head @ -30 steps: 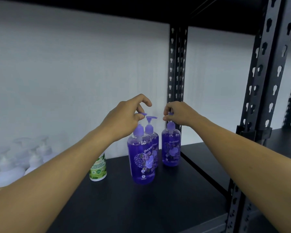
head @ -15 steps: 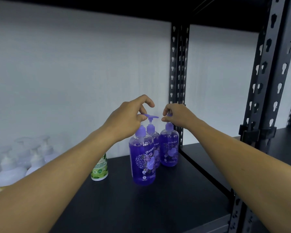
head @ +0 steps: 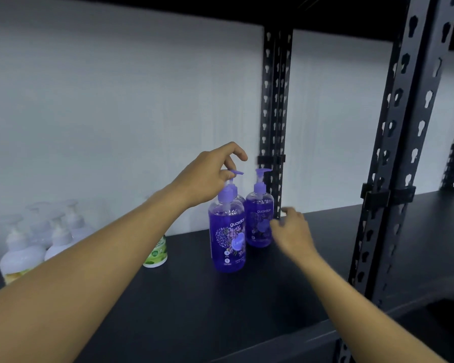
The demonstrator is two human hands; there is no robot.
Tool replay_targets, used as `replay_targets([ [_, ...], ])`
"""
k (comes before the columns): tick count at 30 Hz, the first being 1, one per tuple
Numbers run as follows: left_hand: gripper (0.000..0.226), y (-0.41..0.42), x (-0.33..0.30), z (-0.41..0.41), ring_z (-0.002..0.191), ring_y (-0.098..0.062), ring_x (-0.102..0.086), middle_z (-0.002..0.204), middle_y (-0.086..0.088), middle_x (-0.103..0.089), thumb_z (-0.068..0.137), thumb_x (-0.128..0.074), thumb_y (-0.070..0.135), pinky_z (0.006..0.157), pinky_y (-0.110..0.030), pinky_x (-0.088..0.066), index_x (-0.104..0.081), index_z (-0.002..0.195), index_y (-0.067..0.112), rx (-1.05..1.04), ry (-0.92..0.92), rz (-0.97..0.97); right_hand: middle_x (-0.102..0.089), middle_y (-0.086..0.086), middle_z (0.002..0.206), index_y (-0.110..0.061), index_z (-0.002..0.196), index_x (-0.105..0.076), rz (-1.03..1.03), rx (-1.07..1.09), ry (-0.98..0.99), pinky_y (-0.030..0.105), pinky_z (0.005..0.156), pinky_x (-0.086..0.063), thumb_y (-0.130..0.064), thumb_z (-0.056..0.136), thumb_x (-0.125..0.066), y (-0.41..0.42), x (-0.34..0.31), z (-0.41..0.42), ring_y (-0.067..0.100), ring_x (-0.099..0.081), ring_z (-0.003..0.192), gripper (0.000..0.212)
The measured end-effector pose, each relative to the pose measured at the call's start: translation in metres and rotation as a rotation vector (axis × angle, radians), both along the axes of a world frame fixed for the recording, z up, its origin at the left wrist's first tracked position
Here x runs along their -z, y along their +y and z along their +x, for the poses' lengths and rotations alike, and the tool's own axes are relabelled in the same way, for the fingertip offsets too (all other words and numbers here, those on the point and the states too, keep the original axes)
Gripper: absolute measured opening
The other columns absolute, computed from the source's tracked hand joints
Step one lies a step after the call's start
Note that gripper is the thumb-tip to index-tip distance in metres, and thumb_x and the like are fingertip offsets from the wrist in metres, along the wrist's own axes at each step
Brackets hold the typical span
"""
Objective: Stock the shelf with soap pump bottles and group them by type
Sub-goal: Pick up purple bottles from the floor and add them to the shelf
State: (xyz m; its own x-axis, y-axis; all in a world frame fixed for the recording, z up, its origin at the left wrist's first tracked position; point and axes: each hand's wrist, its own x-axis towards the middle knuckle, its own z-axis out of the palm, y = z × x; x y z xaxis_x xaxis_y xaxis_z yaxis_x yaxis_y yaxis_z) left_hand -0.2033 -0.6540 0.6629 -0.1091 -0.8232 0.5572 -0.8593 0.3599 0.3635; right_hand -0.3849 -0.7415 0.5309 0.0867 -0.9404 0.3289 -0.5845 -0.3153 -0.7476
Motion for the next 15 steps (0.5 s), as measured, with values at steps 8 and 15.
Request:
replay_targets([
  [8, 0.034, -0.015, 0.003, -0.003, 0.091, -0.012, -0.064, 0.101, 0.005, -0.060, 0.100, -0.047, 0.004, 0.083, -0.034, -0.053, -0.055, 0.115, 0.033, 0.104, 0.004, 0.010, -0.022, 0.008, 0.164, -0.016, 0.154, -0.032, 0.078, -0.070, 0.527, 0.041, 0.123, -0.010, -0.038, 0.101, -0.036, 0.026, 0.063, -0.005, 0.023, -0.013, 0.153, 0.058],
  [15, 0.040, -0.031, 0.011, -0.006, 0.098, -0.001, -0.063, 0.104, 0.007, -0.058, 0.100, -0.046, 0.001, 0.086, -0.043, -0.056, -0.053, 0.113, 0.039, 0.113, -0.017, 0.036, -0.018, 0.006, 0.165, -0.019, 0.156, -0.028, 0.071, -0.109, 0.531, 0.042, 0.125, -0.004, -0.037, 0.101, -0.032, 0.028, 0.061, -0.007, 0.021, -0.007, 0.154, 0.058],
])
